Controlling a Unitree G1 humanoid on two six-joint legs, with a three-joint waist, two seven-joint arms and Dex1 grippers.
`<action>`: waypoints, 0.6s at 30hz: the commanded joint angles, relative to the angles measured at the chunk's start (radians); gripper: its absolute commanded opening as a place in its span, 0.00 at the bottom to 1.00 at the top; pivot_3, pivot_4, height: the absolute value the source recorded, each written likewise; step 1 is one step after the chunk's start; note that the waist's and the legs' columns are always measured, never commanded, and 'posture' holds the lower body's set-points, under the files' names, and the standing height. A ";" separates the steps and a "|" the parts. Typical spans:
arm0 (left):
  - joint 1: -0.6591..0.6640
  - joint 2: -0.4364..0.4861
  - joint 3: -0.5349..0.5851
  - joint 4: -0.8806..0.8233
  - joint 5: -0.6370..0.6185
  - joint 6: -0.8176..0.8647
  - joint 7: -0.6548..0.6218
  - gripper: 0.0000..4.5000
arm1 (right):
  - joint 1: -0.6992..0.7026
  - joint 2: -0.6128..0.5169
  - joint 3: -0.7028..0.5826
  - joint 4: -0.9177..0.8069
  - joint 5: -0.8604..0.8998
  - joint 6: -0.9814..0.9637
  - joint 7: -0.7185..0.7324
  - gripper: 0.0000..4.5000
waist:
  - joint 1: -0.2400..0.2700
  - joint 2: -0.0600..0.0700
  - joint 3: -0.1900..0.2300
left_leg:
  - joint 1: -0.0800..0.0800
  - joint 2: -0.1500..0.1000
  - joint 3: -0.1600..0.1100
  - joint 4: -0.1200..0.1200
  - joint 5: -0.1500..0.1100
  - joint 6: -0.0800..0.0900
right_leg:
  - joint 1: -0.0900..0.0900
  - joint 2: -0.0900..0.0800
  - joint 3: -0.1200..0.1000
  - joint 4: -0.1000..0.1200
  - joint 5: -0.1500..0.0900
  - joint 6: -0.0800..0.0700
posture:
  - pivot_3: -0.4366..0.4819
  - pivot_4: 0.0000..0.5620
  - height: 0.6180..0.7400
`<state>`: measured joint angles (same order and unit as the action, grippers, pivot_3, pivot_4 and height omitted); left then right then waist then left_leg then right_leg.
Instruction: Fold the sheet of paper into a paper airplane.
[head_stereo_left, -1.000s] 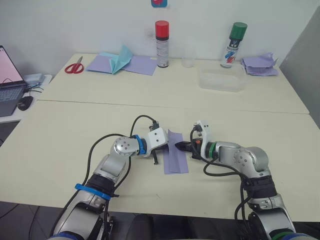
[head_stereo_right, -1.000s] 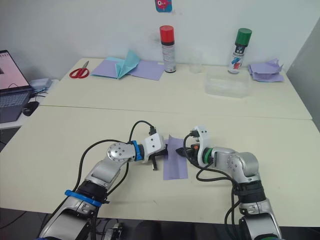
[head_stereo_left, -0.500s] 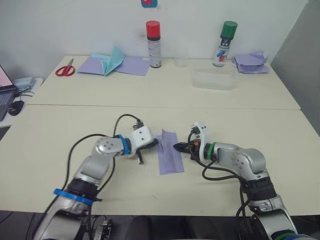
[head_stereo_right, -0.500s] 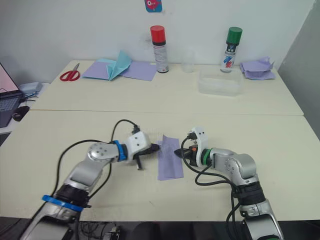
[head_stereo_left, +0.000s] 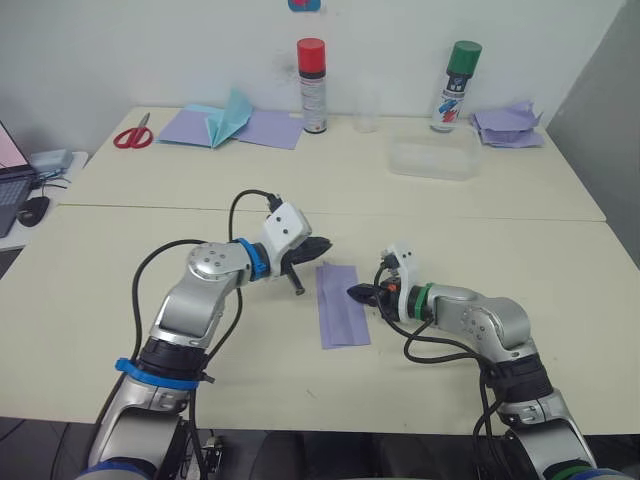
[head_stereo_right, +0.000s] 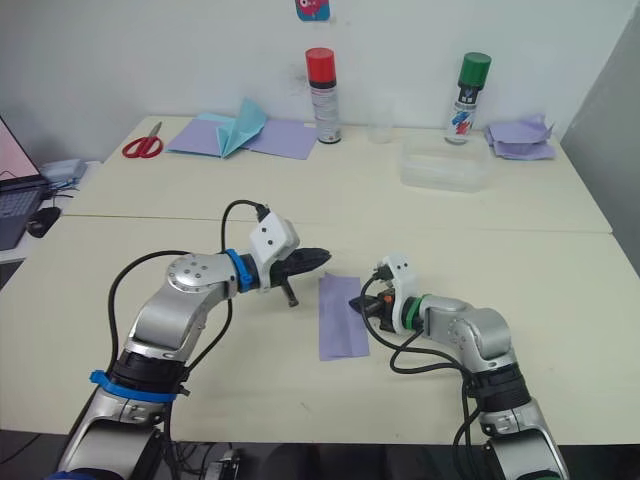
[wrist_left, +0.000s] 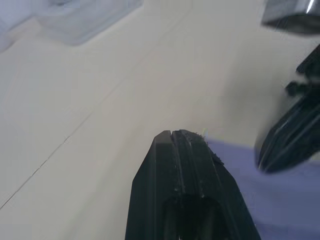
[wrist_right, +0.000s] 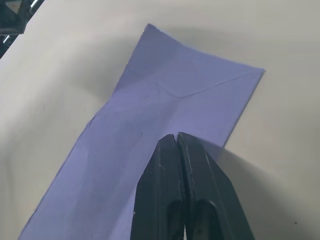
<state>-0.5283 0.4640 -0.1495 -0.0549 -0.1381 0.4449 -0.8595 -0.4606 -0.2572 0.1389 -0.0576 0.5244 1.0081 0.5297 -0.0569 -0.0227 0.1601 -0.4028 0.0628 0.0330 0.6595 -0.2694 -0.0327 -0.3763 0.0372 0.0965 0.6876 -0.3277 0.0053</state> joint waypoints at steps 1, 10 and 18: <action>0.037 -0.010 -0.038 -0.031 -0.003 0.006 0.001 0.00 | 0.015 -0.025 0.036 -0.001 -0.037 -0.024 0.017 0.01 | -0.001 0.000 0.000 | 0.000 0.000 0.000 0.000 0.000 0.000 | -0.001 0.000 0.000 0.000 0.000 0.000 | 0.48 0.27 1.00; 0.128 -0.020 -0.161 0.042 0.063 0.007 0.004 0.00 | 0.037 -0.077 0.102 -0.026 -0.112 -0.128 0.058 0.01 | 0.001 0.000 0.000 | 0.000 -0.001 0.000 0.001 0.000 0.000 | 0.000 0.000 0.001 0.000 0.000 0.000 | 0.48 0.27 1.00; 0.132 0.016 -0.207 0.157 0.123 -0.026 -0.012 0.00 | 0.053 -0.138 0.132 -0.106 -0.121 -0.193 0.148 0.01 | 0.005 0.000 0.000 | 0.001 -0.001 -0.001 0.001 0.000 0.000 | 0.002 0.000 0.001 -0.001 0.000 0.000 | 0.48 0.27 1.00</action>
<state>-0.4258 0.4501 -0.3192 0.0316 -0.0673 0.3972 -0.8667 -0.4132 -0.3759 0.2652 -0.1167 0.4072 0.8400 0.6399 -0.0518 -0.0228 0.1601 -0.4019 0.0616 0.0323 0.6601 -0.2694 -0.0327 -0.3741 0.0372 0.0973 0.6863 -0.3278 0.0055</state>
